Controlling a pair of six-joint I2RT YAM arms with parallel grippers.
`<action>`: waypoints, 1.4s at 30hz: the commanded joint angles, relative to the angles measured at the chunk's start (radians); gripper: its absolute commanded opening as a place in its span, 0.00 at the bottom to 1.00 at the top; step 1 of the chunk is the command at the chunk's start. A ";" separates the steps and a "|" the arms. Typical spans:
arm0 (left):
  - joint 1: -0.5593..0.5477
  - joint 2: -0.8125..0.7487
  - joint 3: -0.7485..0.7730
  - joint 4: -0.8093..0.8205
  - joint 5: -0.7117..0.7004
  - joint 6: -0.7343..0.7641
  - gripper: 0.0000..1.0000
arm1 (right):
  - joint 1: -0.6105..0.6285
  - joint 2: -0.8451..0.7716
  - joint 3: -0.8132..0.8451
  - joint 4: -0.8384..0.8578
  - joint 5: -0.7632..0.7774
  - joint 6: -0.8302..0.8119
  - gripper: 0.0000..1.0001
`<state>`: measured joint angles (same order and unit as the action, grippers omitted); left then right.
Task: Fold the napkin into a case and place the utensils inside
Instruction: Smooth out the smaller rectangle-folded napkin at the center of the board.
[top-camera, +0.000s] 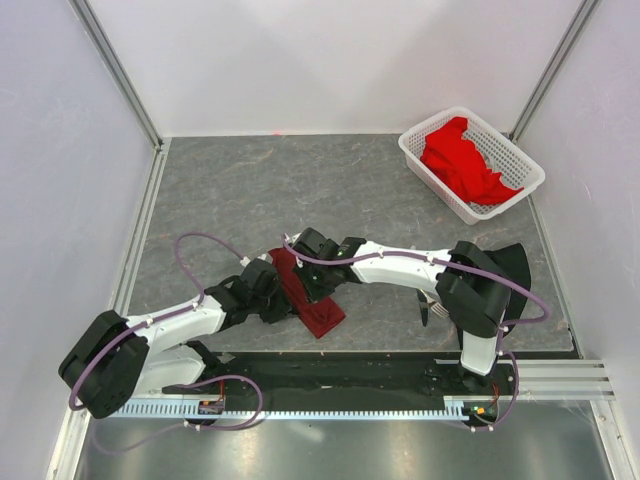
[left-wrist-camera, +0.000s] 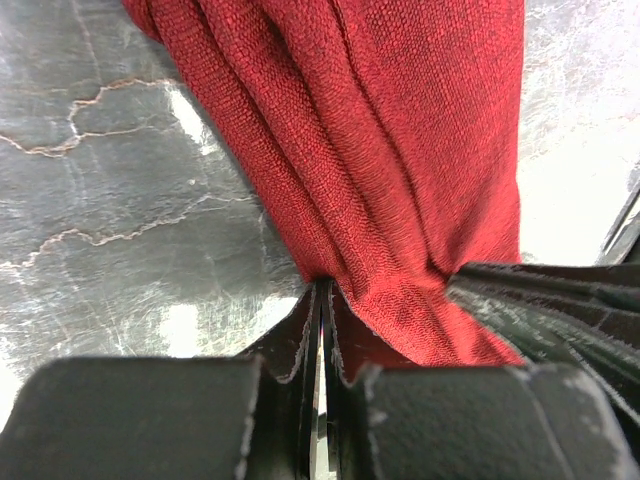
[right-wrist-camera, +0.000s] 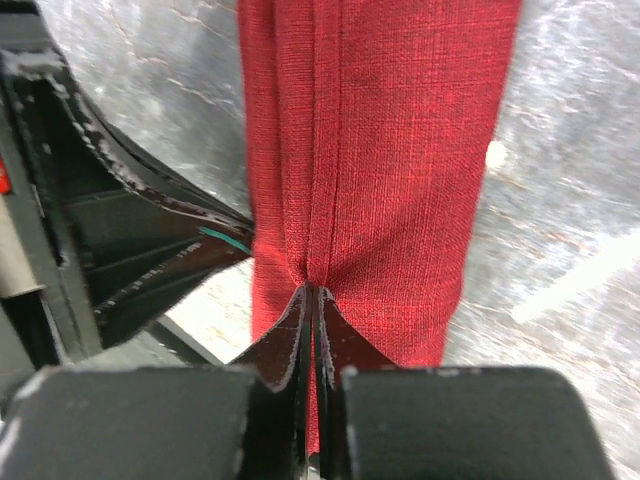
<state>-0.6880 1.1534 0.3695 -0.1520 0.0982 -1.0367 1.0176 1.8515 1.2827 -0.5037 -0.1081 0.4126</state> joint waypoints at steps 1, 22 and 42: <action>-0.008 0.008 -0.017 0.043 -0.026 -0.046 0.07 | 0.009 -0.009 -0.036 0.073 -0.056 0.054 0.02; 0.082 -0.193 0.083 -0.164 -0.022 0.012 0.10 | 0.006 -0.008 -0.194 0.261 -0.062 0.146 0.00; 0.156 0.212 0.100 0.054 0.009 0.121 0.07 | 0.001 -0.146 -0.108 0.126 0.030 0.112 0.32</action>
<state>-0.5343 1.3457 0.5095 -0.1135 0.1551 -0.9779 1.0180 1.7779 1.1118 -0.3202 -0.1146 0.5465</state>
